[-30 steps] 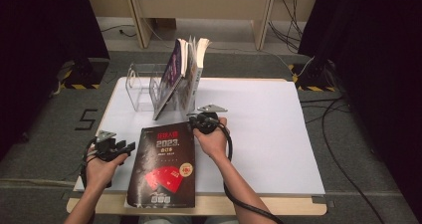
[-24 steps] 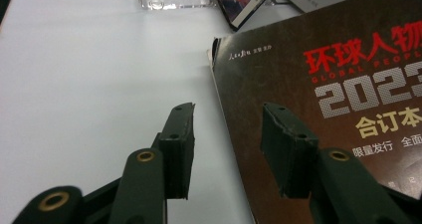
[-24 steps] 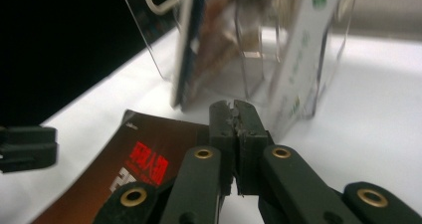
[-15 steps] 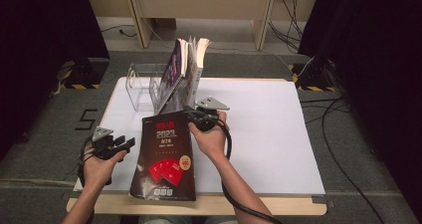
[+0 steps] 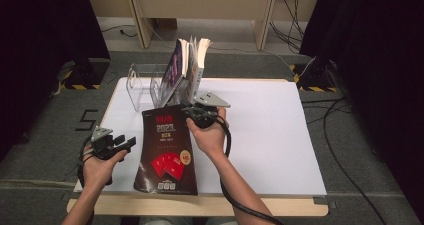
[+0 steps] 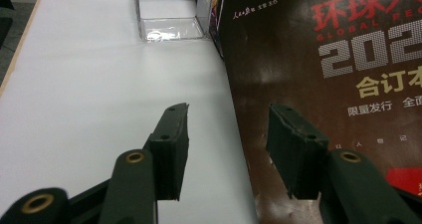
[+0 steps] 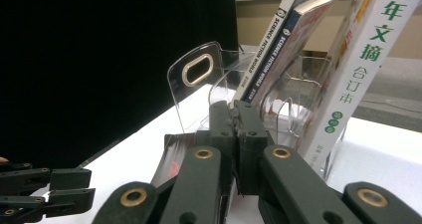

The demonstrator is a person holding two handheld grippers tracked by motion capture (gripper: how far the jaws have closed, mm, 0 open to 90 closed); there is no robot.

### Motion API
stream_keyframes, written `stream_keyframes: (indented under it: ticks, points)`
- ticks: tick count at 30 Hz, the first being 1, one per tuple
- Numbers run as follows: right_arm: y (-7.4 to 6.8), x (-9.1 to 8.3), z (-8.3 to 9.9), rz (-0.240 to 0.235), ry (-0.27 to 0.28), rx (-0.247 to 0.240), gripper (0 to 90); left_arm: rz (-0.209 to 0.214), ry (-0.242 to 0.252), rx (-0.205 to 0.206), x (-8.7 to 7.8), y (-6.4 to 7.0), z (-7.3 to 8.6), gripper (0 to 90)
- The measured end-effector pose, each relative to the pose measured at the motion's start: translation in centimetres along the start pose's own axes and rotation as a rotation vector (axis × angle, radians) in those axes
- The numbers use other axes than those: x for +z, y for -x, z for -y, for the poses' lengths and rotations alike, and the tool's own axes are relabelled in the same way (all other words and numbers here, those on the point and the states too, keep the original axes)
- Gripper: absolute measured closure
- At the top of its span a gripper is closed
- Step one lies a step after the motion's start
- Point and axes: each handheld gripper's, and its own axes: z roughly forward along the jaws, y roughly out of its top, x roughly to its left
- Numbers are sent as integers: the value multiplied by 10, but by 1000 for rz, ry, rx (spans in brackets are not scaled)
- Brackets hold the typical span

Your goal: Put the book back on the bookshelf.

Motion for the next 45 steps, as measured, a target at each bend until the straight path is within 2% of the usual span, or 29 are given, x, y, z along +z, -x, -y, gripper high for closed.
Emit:
stream_keyframes:
  ticks: [8,17,22,29,45]
  points:
    - [-3,0,-8,-4,29,0,885,0,19,4,-3,1,-3,487]
    - [-9,-3,-19,-4,78,-2,885,9,73,10,-12,7,-10,369]
    - [-11,-2,-24,0,105,2,885,25,101,18,-18,14,-16,326]
    - [-15,0,-31,9,136,8,885,50,125,17,-23,21,-22,317]
    - [-26,7,-49,27,194,14,885,131,180,61,-29,53,-51,321]
